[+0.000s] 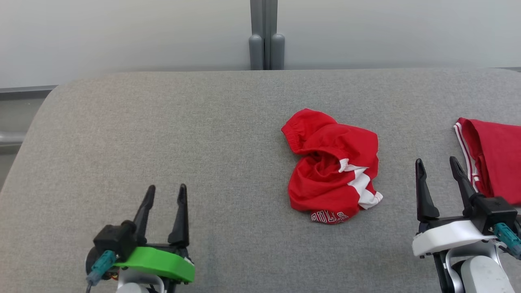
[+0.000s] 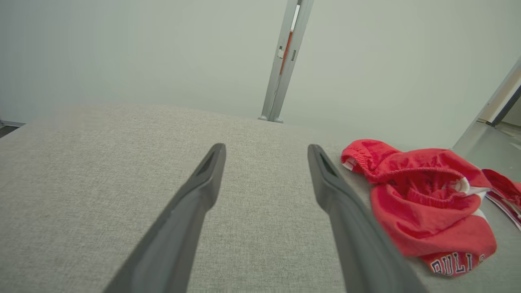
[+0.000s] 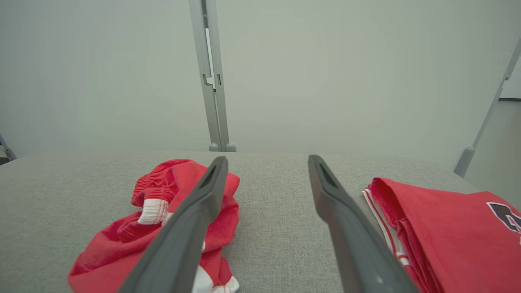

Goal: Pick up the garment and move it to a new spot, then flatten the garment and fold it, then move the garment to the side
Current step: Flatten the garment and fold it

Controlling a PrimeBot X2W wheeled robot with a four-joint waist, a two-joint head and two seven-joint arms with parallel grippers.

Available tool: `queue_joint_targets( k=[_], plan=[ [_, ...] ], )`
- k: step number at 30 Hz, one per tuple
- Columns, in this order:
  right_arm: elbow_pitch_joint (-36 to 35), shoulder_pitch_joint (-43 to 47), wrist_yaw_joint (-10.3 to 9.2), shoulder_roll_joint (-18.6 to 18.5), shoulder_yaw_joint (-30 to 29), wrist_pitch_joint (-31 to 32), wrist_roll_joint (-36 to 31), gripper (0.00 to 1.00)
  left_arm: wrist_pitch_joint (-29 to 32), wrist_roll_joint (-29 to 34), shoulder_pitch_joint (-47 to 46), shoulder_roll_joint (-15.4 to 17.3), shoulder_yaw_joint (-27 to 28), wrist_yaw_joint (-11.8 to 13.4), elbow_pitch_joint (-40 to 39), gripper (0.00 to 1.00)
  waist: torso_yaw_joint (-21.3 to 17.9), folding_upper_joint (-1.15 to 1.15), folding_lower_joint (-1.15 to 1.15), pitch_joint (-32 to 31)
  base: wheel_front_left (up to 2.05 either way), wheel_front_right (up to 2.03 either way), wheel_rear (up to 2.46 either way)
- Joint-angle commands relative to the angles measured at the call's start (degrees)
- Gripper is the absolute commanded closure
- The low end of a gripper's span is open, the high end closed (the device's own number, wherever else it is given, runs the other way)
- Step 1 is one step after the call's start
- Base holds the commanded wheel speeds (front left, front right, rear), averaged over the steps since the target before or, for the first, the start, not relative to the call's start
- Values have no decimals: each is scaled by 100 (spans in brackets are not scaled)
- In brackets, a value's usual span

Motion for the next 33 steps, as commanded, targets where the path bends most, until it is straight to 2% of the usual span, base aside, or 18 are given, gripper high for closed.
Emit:
queue_joint_targets(
  k=[1,4,10,17,20,24,33],
  plan=[
    [-4,11,-12,-19,14,-16,-23,0,-12,-92,-121,20,-174,-30,78,0,-57,0,0,13,0,0,0],
    [-16,-13,-12,-2,45,-16,-21,0,-11,-324,-391,82,-762,-30,433,0,-188,0,0,48,0,0,0],
    [7,-74,-12,46,63,-16,19,0,365,-1041,-1189,65,-1964,-30,955,0,-646,0,0,154,0,0,0],
    [-25,-146,-12,95,32,-16,37,0,719,-1654,-2018,33,-2790,-30,1506,0,-1354,0,0,371,0,0,0],
    [-48,-184,-12,120,26,-16,47,0,771,-1923,-2330,22,-3012,-30,1774,0,-1735,0,0,489,0,0,0],
    [-57,-198,-12,143,28,-16,73,0,830,-2152,-2551,23,-3014,23,2130,0,-2047,0,0,573,0,0,0],
    [-66,-194,-12,171,6,-16,118,0,750,-2268,-2847,12,-3033,200,2631,0,-2393,0,0,672,0,0,0]
  ],
)
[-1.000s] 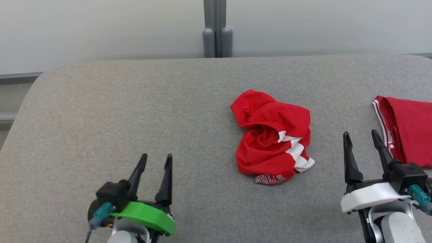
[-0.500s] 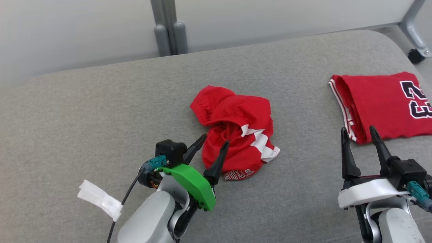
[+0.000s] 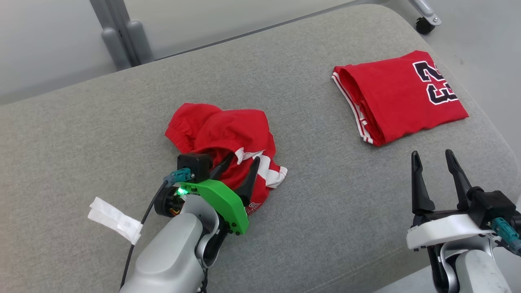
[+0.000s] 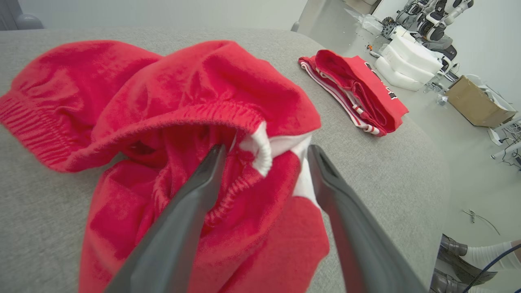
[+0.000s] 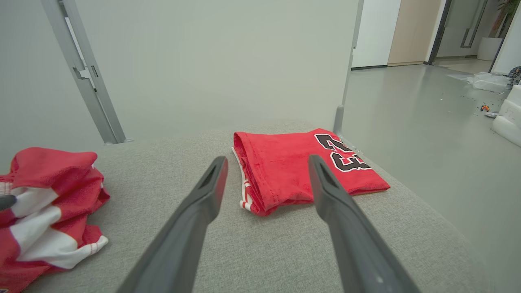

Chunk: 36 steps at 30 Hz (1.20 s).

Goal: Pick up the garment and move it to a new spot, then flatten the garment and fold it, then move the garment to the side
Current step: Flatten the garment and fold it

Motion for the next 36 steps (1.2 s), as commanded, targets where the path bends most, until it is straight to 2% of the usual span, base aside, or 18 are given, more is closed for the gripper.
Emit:
queue_joint_targets(
  k=[1,6,15,22,36],
  plan=[
    [-24,-52,-12,5,7,-16,18,0,-42,-31,-133,29,7,43,61,0,-156,0,0,106,0,0,0],
    [-31,-80,-12,12,54,-16,25,0,-133,-158,-277,29,106,259,260,0,-224,0,0,133,0,0,0],
    [-26,-21,-12,13,-10,-16,97,0,-321,-277,-288,101,188,147,355,0,-223,0,0,107,0,0,0],
    [-44,27,-12,13,-47,-16,45,0,-412,-293,40,375,205,114,47,0,-73,0,0,51,0,0,0],
    [-4,39,-12,12,16,-16,27,0,-264,-416,613,774,234,332,-725,0,40,0,0,-36,0,0,0]
  ],
)
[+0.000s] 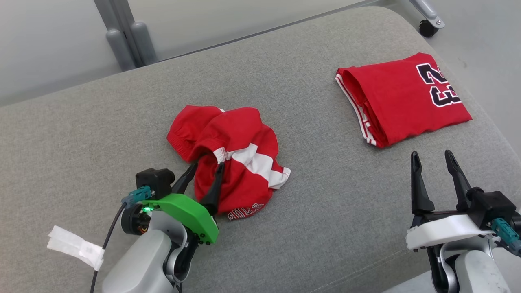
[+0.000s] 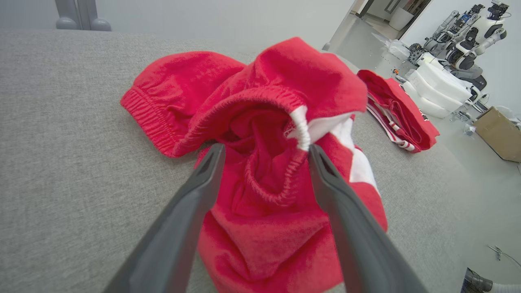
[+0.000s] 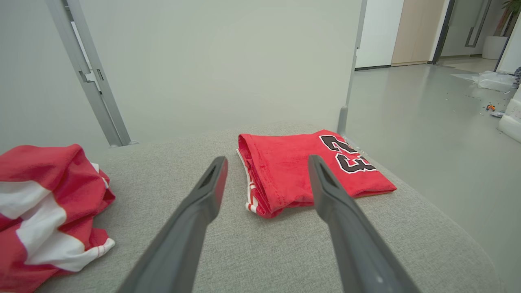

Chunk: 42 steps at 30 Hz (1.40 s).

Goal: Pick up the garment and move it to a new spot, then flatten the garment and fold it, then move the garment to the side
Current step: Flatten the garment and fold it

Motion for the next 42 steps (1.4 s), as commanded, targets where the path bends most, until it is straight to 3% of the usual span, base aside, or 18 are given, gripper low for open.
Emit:
queue_joint_targets(
  k=[1,5,14,23,25,31,42],
  plan=[
    [12,27,-12,-1,2,-16,-22,0,14,-23,73,79,39,56,-72,0,-1,0,0,-5,0,0,0],
    [27,19,-12,-1,0,-16,-30,0,86,-48,92,133,66,172,-230,0,-1,0,0,-15,0,0,0],
    [30,-56,-12,-1,74,-16,-3,0,332,-93,-245,-192,-78,210,92,0,-79,0,0,6,0,0,0],
    [46,-43,-12,0,54,-16,64,0,-38,-20,-603,-214,66,319,686,0,-264,0,0,27,0,0,0],
    [32,-13,-12,0,29,-16,64,0,-29,-66,-626,-235,65,249,750,100,-261,0,0,21,0,0,0],
    [18,-22,-12,0,-27,-16,45,0,86,-251,-796,-457,9,-26,820,100,-157,0,0,-3,0,0,0],
    [98,-88,-12,-2,134,-16,36,0,-337,-383,-1881,-668,-128,-446,184,100,-161,0,0,-87,0,0,0]
  ],
)
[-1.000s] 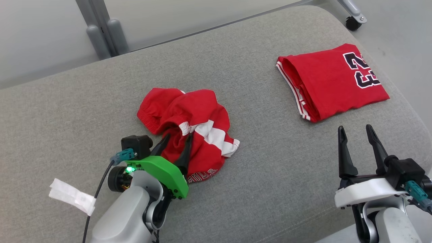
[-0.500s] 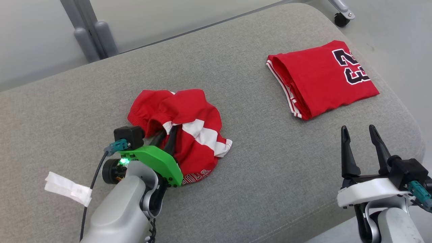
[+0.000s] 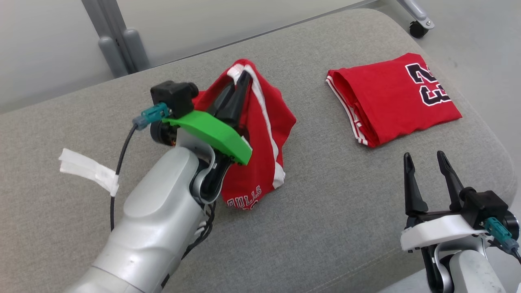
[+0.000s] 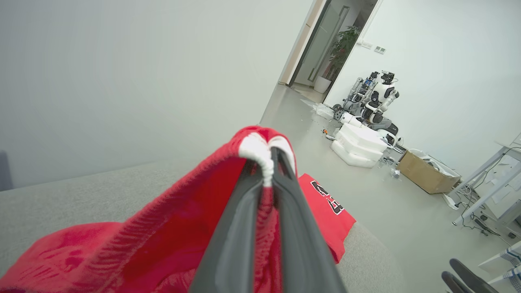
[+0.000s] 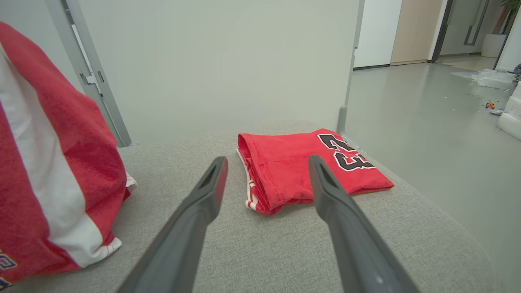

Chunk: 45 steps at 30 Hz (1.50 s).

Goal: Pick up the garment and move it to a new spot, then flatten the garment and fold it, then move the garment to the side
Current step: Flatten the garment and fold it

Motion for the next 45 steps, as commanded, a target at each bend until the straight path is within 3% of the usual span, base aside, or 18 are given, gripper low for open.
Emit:
queue_joint_targets(
  k=[1,7,12,22,27,30,36,37,45],
  plan=[
    [19,-55,-12,-4,8,-16,15,0,-69,-75,-212,5,15,-46,-128,100,-32,0,0,-17,0,0,0],
    [-10,6,-12,-4,-81,-16,18,0,-186,-325,-691,-17,237,-82,-782,100,-16,0,0,-27,0,0,0],
    [-45,64,-12,-1,-176,-16,3,0,-167,-506,-399,-8,112,-72,-1106,100,249,0,0,0,0,0,0],
    [-113,30,-12,-4,-193,-16,-108,0,997,-1110,1409,809,-209,180,-866,100,1112,0,0,122,0,0,0],
    [-98,-8,-12,-7,-159,-16,-156,0,1292,-1243,1957,1207,-282,246,-1101,100,1396,0,0,109,0,0,0],
    [-97,-2,-12,-7,-148,-16,-178,0,1298,-1114,2126,1444,-290,440,-1191,100,1519,0,0,106,0,0,0],
    [-62,-10,-12,-6,-138,-16,-189,0,1244,-994,2153,1476,-307,658,-1051,100,1656,0,0,86,0,0,0],
    [-59,-9,-12,-10,-155,-16,-213,0,1058,-884,2111,1453,-305,679,-985,0,1693,0,0,57,0,0,0],
    [-98,99,-12,-71,-274,-16,-278,0,259,-946,2425,1321,-96,471,-735,0,1864,0,0,-129,0,0,0]
  ],
)
